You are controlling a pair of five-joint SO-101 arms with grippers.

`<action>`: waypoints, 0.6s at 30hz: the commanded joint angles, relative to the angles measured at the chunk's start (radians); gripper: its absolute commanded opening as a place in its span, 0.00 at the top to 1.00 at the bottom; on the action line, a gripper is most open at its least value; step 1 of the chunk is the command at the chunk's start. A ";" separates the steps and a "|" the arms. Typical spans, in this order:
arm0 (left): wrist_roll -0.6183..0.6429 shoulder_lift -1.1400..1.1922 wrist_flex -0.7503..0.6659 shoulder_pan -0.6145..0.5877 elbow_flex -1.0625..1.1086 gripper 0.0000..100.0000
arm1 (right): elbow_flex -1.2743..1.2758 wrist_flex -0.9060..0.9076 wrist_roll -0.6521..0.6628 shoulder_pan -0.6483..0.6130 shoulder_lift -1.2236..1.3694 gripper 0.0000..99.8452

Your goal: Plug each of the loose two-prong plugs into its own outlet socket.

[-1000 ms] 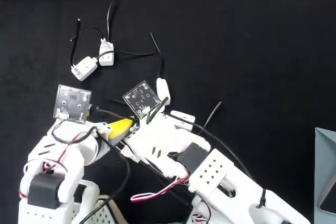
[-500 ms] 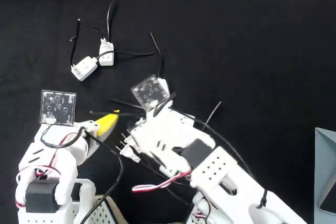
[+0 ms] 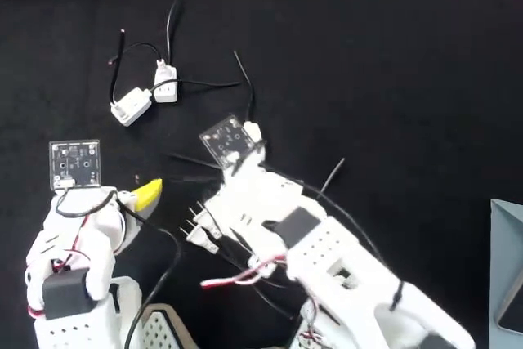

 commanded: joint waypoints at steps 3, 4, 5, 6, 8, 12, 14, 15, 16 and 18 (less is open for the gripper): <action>0.066 -0.005 -0.064 -0.073 0.056 0.62 | -0.174 0.006 0.006 0.012 0.234 0.98; 0.072 -0.005 -0.080 -0.081 0.074 0.62 | -0.197 0.006 0.006 0.012 0.275 0.98; 0.074 -0.005 -0.094 -0.084 0.093 0.62 | -0.217 0.006 0.006 0.012 0.312 0.98; 0.074 -0.005 -0.103 -0.085 0.108 0.62 | -0.234 0.006 0.006 0.012 0.343 0.98; 0.071 -0.005 -0.109 -0.085 0.131 0.62 | -0.260 0.006 0.006 0.012 0.397 0.98; 0.068 -0.005 -0.110 -0.085 0.153 0.62 | -0.283 0.006 0.006 0.012 0.435 0.98; 0.066 -0.005 -0.110 -0.085 0.153 0.62 | -0.283 0.015 0.008 0.012 0.430 0.95; 0.066 -0.005 -0.109 -0.085 0.153 0.62 | -0.283 0.035 0.008 0.012 0.426 0.92; 0.066 -0.005 -0.109 -0.085 0.153 0.62 | -0.285 0.061 0.008 0.011 0.421 0.89; 0.066 -0.005 -0.106 -0.082 0.153 0.62 | -0.294 0.101 0.008 0.009 0.417 0.87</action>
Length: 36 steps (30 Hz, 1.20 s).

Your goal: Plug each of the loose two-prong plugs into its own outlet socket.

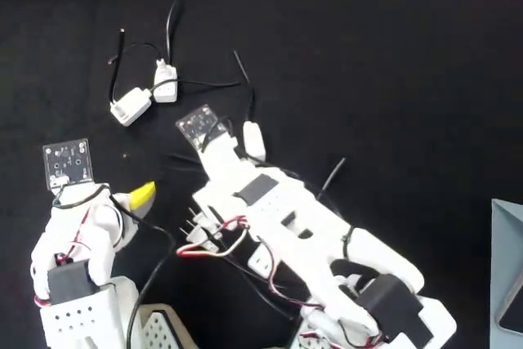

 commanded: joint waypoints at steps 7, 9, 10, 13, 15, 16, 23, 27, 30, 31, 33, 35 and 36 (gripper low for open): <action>0.002 -0.009 -0.015 -0.010 0.005 0.62 | -0.062 0.052 0.006 0.012 -0.015 0.91; 0.002 -0.009 -0.018 -0.010 0.012 0.62 | -0.061 0.052 0.006 0.012 -0.015 0.91; 0.002 -0.009 -0.018 -0.010 0.012 0.62 | -0.064 0.052 0.006 0.012 -0.015 0.91; 0.002 -0.011 -0.015 -0.010 0.012 0.62 | -0.082 0.041 -0.014 0.015 -0.013 0.91; 0.002 -0.011 -0.015 -0.010 0.012 0.62 | -0.119 0.041 -0.026 0.040 -0.007 0.91; 0.002 -0.011 -0.015 -0.010 0.012 0.62 | -0.139 0.046 -0.021 0.055 -0.007 0.91; 0.002 -0.011 -0.014 -0.012 0.013 0.62 | -0.320 0.201 0.028 0.080 0.062 0.90; 0.000 -0.011 -0.015 -0.012 0.028 0.62 | -0.447 0.288 0.028 0.080 0.205 0.90; 0.000 -0.011 -0.014 -0.012 0.028 0.62 | -0.535 0.344 0.021 0.078 0.305 0.90; 0.000 -0.011 -0.014 -0.012 0.028 0.62 | -0.559 0.358 0.021 0.078 0.331 0.90; 0.000 -0.011 -0.014 -0.012 0.028 0.62 | -0.599 0.381 0.020 0.078 0.374 0.90; 0.000 -0.011 -0.014 -0.012 0.028 0.62 | -0.625 0.399 0.020 0.077 0.406 0.90; 0.000 -0.011 -0.014 -0.012 0.028 0.62 | -0.631 0.407 0.020 0.077 0.417 0.90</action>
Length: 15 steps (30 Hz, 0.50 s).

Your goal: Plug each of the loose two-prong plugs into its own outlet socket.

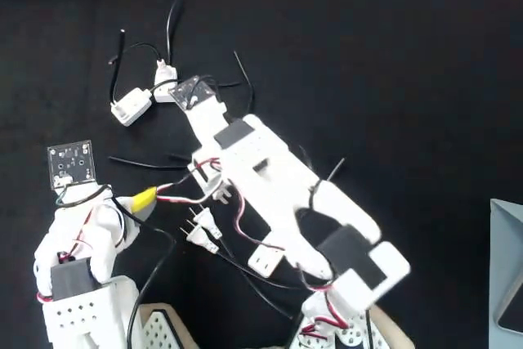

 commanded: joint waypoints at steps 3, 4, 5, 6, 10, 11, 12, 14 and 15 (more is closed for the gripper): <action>0.000 -0.006 -0.014 -0.008 -0.005 0.62 | -0.085 0.046 0.000 -0.011 0.027 0.90; 0.000 -0.006 -0.014 -0.008 -0.004 0.62 | -0.085 0.052 0.000 -0.018 0.031 0.90; 0.000 -0.006 -0.015 -0.008 0.001 0.62 | -0.084 0.054 -0.002 -0.031 0.033 0.90; 0.000 -0.006 -0.018 -0.008 0.005 0.62 | -0.084 0.052 -0.002 -0.038 0.033 0.90; 0.000 -0.006 -0.014 -0.008 0.005 0.62 | -0.084 0.048 -0.026 -0.044 0.035 0.90; 0.000 -0.006 -0.014 -0.008 0.005 0.62 | -0.084 0.048 -0.026 -0.044 0.036 0.90; 0.000 -0.006 -0.014 -0.008 0.005 0.62 | -0.082 0.049 -0.026 -0.044 0.039 0.90; -0.002 -0.006 -0.014 -0.008 0.005 0.62 | -0.087 0.051 -0.028 -0.044 0.065 0.90; -0.002 -0.006 -0.014 -0.008 0.005 0.62 | -0.088 0.049 -0.028 -0.044 0.082 0.90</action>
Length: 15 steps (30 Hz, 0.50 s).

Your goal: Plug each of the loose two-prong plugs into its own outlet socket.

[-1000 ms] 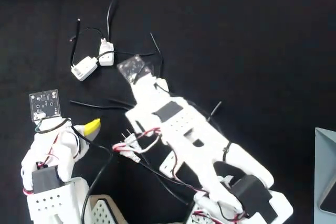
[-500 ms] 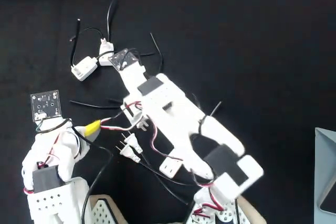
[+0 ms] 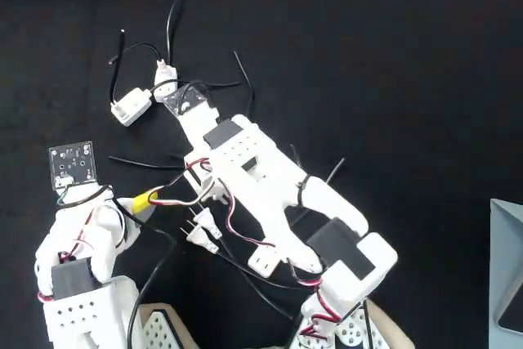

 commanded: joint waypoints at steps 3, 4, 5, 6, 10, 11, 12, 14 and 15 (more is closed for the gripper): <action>-0.002 -0.006 -0.014 -0.008 -0.005 0.62 | -0.077 0.003 -0.012 -0.014 0.067 0.90; -0.002 -0.006 -0.014 -0.008 -0.005 0.62 | -0.088 0.006 -0.012 -0.011 0.074 0.89; -0.002 -0.006 -0.014 -0.008 -0.002 0.62 | -0.094 0.008 -0.012 -0.008 0.081 0.88; -0.002 -0.006 -0.014 -0.008 -0.002 0.62 | -0.101 0.012 -0.012 -0.008 0.082 0.86; -0.002 -0.006 -0.014 -0.008 -0.002 0.62 | -0.104 0.034 -0.012 -0.014 0.082 0.85; -0.002 -0.006 -0.014 -0.008 -0.002 0.62 | -0.104 0.034 -0.012 -0.014 0.087 0.85; -0.002 -0.006 -0.014 -0.008 -0.002 0.62 | -0.104 0.034 -0.012 -0.014 0.088 0.86; -0.002 -0.006 -0.014 -0.008 -0.002 0.62 | -0.101 0.034 -0.012 -0.014 0.088 0.86; -0.002 -0.006 -0.014 -0.008 -0.002 0.62 | -0.101 0.034 -0.012 -0.014 0.088 0.86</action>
